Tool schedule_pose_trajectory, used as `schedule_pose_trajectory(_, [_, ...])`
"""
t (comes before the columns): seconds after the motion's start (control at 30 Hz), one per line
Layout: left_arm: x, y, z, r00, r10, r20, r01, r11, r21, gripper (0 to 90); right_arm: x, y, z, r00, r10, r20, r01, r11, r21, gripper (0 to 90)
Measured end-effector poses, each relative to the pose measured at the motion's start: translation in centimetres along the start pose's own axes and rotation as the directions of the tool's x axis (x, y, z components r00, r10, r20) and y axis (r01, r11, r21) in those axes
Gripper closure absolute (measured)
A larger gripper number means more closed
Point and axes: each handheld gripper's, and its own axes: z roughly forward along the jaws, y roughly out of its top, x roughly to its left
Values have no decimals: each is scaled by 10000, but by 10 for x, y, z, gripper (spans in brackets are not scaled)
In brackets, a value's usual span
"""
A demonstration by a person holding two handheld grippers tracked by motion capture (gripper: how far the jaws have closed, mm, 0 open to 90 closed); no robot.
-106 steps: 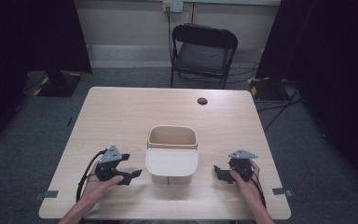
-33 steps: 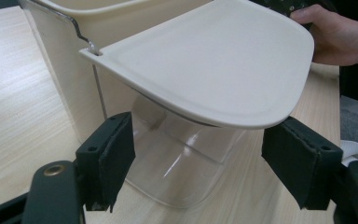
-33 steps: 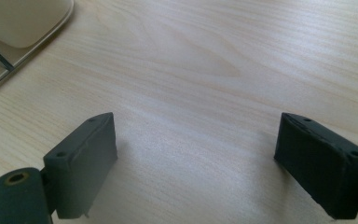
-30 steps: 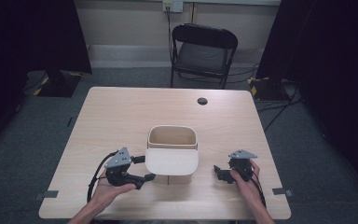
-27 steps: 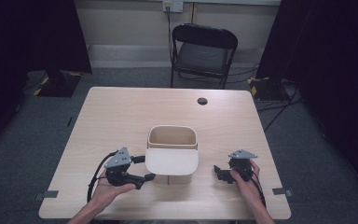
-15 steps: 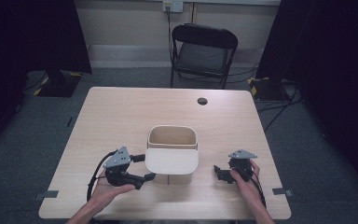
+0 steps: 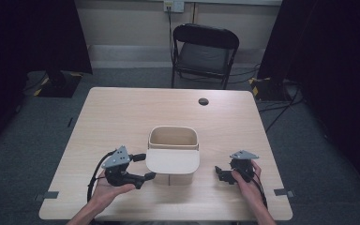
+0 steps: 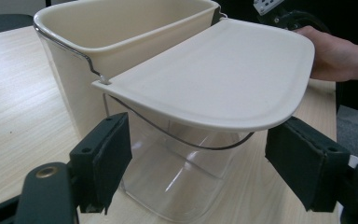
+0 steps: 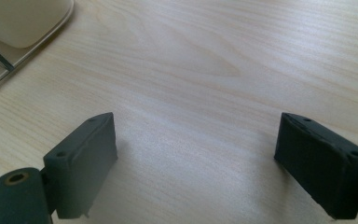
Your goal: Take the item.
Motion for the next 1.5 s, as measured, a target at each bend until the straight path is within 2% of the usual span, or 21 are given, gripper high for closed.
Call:
schedule_pose_trajectory(0.53, [-2, 4, -2, 10000, 41, 72, -40, 9999, -156, 241, 0, 0, 0, 10000, 11, 5, -11, 10000, 8, 118])
schedule_pose_trajectory(0.6, [-2, 5, -1, 9999, -99, 93, 101, 9998, -193, 242, 0, 0, 0, 10000, 14, 3, -14, 10000, 10, 118])
schedule_pose_trajectory(1.0, [1, 6, -3, 9997, -202, 138, 205, 9994, -292, 228, 0, 0, 0, 10000, 12, 5, -12, 10000, 9, 118])
schedule_pose_trajectory(1.27, [1, 8, -5, 10000, -58, 74, 60, 9995, -323, 231, 0, 0, 0, 10000, 15, 4, -15, 10000, 9, 118])
schedule_pose_trajectory(1.5, [2, 10, -6, 9998, 23, 208, -14, 9992, -403, 240, 0, 0, 0, 10000, 12, 5, -12, 10000, 8, 118])
